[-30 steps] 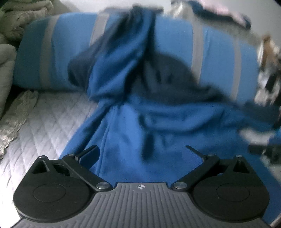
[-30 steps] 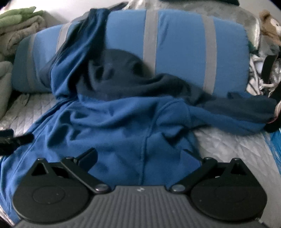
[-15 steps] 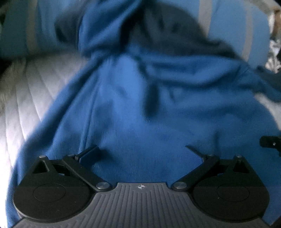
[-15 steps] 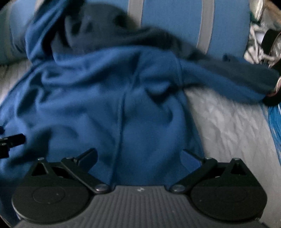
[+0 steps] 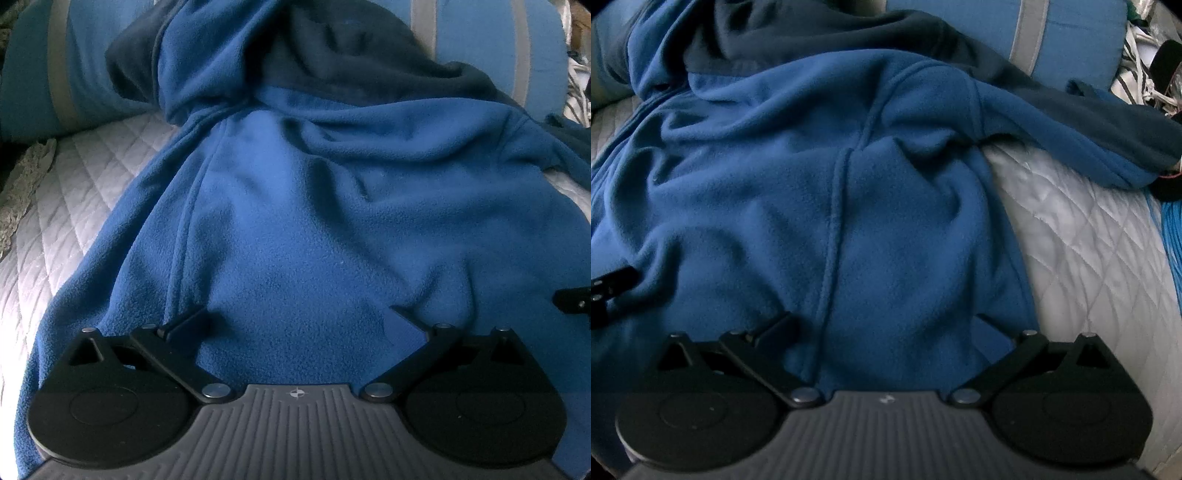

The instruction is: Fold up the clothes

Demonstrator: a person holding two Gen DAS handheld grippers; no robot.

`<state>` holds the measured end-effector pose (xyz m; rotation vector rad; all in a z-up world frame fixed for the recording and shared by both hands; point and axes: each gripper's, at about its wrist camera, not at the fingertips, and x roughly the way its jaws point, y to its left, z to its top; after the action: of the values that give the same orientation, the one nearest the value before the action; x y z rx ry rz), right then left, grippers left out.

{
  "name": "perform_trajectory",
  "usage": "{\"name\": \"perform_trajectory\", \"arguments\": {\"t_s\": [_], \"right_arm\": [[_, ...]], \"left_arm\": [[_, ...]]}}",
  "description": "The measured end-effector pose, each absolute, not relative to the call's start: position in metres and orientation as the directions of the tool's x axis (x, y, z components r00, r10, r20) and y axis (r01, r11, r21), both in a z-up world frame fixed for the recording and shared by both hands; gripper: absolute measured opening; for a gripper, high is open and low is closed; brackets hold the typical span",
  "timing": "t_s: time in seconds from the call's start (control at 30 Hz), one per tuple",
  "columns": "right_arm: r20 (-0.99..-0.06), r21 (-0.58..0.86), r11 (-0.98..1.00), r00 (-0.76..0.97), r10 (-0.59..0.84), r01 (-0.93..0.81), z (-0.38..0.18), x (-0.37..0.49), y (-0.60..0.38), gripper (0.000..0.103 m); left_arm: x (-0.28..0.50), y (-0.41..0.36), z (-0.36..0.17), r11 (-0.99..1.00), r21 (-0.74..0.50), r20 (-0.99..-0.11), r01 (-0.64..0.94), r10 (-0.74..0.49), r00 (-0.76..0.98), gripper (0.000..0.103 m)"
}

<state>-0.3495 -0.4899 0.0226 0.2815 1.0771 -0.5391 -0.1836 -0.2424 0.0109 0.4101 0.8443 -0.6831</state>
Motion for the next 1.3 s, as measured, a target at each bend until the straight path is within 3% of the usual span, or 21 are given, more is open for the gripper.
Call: {"name": "perform_trajectory", "arguments": {"t_s": [1.3], "right_arm": [[-0.900, -0.001, 0.832, 0.363, -0.243, 0.555, 0.0294, -0.3485, -0.4866, 0.103]], "left_arm": [[-0.1914, -0.2511, 0.0092, 0.696, 0.129, -0.772, 0.707, -0.377, 0.512, 0.103]]}}
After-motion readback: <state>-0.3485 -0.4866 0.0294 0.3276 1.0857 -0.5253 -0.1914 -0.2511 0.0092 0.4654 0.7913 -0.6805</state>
